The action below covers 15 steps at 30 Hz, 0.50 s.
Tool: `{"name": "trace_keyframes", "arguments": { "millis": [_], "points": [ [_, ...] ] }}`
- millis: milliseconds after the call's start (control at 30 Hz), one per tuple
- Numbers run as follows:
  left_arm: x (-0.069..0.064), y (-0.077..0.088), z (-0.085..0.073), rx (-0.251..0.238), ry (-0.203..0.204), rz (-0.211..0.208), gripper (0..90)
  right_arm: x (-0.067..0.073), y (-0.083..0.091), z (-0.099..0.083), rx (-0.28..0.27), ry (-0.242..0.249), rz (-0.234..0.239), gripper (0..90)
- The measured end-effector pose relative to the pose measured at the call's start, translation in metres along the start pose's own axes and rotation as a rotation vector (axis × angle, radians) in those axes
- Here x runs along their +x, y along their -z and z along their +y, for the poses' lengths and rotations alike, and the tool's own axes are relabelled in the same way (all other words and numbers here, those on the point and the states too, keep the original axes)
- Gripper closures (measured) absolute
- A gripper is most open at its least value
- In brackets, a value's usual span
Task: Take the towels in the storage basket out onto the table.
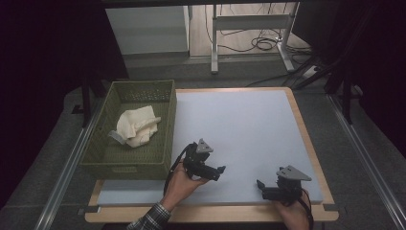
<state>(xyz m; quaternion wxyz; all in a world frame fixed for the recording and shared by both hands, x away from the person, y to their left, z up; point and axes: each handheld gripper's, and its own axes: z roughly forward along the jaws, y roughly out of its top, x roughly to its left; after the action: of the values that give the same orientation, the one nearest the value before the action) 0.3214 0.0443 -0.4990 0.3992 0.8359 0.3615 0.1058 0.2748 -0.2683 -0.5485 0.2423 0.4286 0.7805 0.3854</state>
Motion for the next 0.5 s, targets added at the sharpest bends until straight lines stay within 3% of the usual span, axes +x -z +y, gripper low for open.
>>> {"name": "trace_keyframes", "arguments": {
  "millis": [500],
  "points": [
    [0.015, 0.0, 0.035, 0.01, 0.002, -0.012, 1.9, 0.0, 0.0, 0.0, -0.002, -0.002, 0.0, 0.0]
  ]
}}
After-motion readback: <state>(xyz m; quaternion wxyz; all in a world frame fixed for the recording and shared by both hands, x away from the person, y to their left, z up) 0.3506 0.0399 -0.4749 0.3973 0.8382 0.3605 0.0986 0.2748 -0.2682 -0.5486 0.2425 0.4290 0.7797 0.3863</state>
